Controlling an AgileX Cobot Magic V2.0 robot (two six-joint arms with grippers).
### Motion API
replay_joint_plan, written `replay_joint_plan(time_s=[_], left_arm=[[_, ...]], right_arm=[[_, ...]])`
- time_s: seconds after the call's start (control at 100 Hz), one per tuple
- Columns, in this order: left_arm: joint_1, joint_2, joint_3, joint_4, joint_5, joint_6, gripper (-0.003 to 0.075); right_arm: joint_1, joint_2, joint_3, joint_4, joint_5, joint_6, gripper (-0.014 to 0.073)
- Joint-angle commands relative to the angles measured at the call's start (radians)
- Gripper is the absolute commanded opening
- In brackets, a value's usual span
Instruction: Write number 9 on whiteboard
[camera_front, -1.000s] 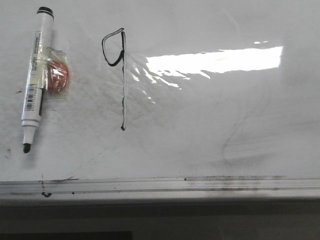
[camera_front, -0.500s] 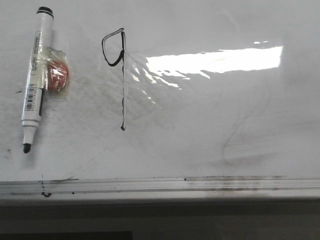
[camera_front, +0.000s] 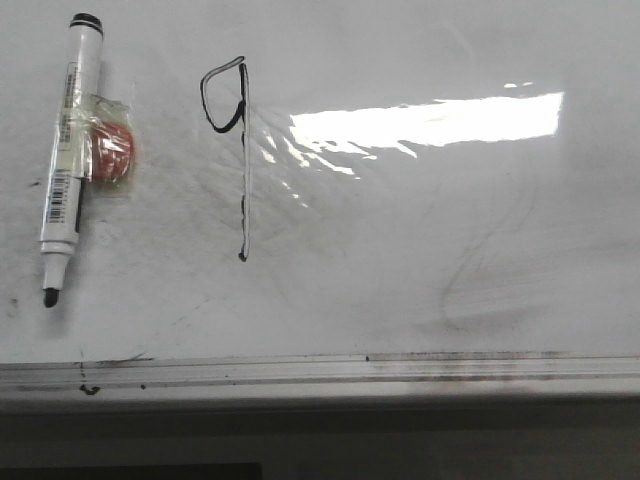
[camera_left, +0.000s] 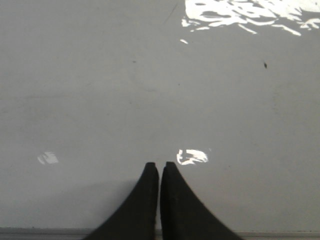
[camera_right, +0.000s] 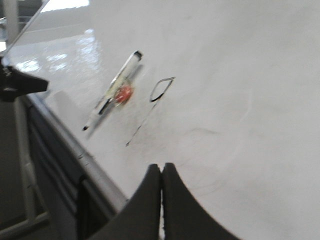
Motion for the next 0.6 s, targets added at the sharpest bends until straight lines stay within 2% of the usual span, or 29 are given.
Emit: replay_joint_plan(time_s=[0.0,0.17,0.34,0.48,0.59], left_arm=[[0.001,-0.027,0.041,-0.009,-0.045,-0.012,-0.002],[0.001,-0.027,0.041,-0.009,-0.045,-0.012,-0.002],[0.001,-0.027,0.041,-0.009,-0.045,-0.012,-0.002],[0.001,-0.027,0.041,-0.009,-0.045,-0.012,-0.002],[0.001,-0.027,0.041,-0.009,-0.045,-0.012,-0.002]], right_arm=[[-0.101,0.009,0.018,-0.012,-0.226,-0.003,-0.0064],[-0.379,0.009,0.072,0.039,-0.287,0.007,-0.0064],[-0.654,0.007,0.131,0.041,-0.289,0.094,-0.0064],[-0.763,-0.038,0.181,0.041,-0.277,0.096,-0.0064],[-0.801,-0.071,0.179,0.03,-0.16,0.094,-0.0064]])
